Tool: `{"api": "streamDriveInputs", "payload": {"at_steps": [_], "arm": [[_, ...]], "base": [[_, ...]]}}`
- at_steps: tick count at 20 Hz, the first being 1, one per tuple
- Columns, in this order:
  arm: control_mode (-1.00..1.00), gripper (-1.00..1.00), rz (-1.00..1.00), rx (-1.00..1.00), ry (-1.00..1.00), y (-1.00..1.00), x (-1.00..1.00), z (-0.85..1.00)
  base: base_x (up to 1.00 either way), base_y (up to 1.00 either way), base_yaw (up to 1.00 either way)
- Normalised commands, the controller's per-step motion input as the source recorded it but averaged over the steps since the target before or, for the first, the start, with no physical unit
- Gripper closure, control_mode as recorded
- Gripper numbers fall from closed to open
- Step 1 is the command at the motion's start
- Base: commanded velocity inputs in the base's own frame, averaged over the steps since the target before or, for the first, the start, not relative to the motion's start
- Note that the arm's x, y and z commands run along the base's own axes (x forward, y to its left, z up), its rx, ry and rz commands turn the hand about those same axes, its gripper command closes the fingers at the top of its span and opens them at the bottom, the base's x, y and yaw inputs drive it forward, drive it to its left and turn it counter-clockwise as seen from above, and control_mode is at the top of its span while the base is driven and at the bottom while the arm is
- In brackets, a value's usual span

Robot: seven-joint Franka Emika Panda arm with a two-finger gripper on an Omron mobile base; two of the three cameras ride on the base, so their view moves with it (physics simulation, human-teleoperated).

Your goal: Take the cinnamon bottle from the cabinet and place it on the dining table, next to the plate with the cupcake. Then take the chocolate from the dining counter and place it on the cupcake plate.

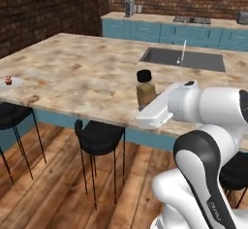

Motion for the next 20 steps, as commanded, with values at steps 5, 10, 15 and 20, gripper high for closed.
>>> {"api": "streamDriveInputs", "payload": {"at_steps": [5, 10, 15, 20], "arm": [[1.0, 1.0, 0.0, 0.0, 0.0, 0.0, 0.0, 0.0], [1.0, 1.0, 0.0, 0.0, 0.0, 0.0, 0.0, 0.0], [1.0, 1.0, 0.0, 0.0, 0.0, 0.0, 0.0, 0.0], [1.0, 1.0, 0.0, 0.0, 0.0, 0.0, 0.0, 0.0]], "base": [[0.31, 1.0, -0.3], [0.17, 1.0, -0.31], [0.05, 1.0, -0.29], [0.03, 1.0, -0.36]]}}
